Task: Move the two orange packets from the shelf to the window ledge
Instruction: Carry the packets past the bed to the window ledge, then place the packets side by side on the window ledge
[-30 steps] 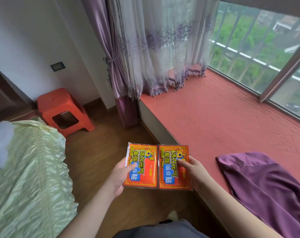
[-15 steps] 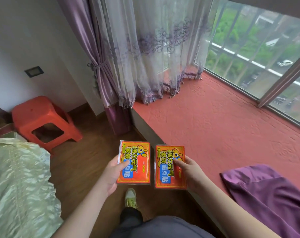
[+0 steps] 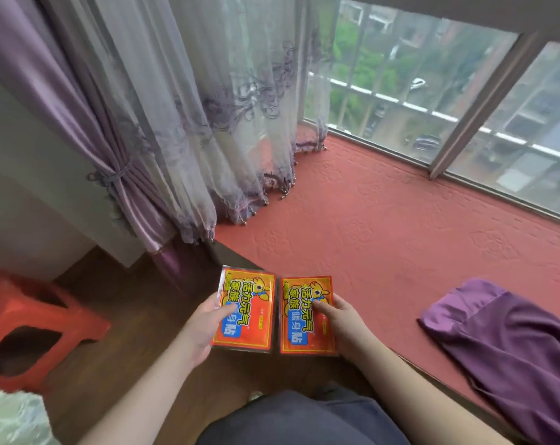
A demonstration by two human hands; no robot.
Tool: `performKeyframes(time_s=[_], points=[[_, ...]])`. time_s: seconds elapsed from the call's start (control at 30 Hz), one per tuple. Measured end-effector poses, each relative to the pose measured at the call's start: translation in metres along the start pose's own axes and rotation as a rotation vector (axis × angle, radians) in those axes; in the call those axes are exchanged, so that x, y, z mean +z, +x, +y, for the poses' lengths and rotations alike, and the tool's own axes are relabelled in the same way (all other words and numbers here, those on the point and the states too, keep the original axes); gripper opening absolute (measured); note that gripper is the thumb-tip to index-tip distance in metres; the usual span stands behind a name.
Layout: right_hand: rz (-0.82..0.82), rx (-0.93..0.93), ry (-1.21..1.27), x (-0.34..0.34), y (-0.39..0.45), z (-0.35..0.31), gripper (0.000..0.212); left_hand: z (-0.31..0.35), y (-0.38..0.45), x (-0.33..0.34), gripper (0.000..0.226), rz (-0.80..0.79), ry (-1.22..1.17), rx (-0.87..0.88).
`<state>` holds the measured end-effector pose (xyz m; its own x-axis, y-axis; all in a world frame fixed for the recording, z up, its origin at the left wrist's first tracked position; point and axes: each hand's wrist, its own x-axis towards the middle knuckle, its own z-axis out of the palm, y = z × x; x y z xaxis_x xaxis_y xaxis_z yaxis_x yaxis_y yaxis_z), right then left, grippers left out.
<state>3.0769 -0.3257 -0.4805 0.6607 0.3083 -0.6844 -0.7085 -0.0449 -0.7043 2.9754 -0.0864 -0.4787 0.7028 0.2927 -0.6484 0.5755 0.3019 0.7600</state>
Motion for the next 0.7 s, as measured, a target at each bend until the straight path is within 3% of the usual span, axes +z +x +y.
performKeyframes(time_s=[0.3, 0.7], points=[[0.219, 0.010, 0.159, -0.049, 0.035, -0.011, 0.015, 0.040, 0.078, 0.058, 0.018, -0.156, 0.140, -0.070], [0.289, 0.082, 0.214, -0.125, 0.115, -0.046, 0.012, 0.074, 0.193, 0.130, 0.023, -0.197, 0.318, -0.190]])
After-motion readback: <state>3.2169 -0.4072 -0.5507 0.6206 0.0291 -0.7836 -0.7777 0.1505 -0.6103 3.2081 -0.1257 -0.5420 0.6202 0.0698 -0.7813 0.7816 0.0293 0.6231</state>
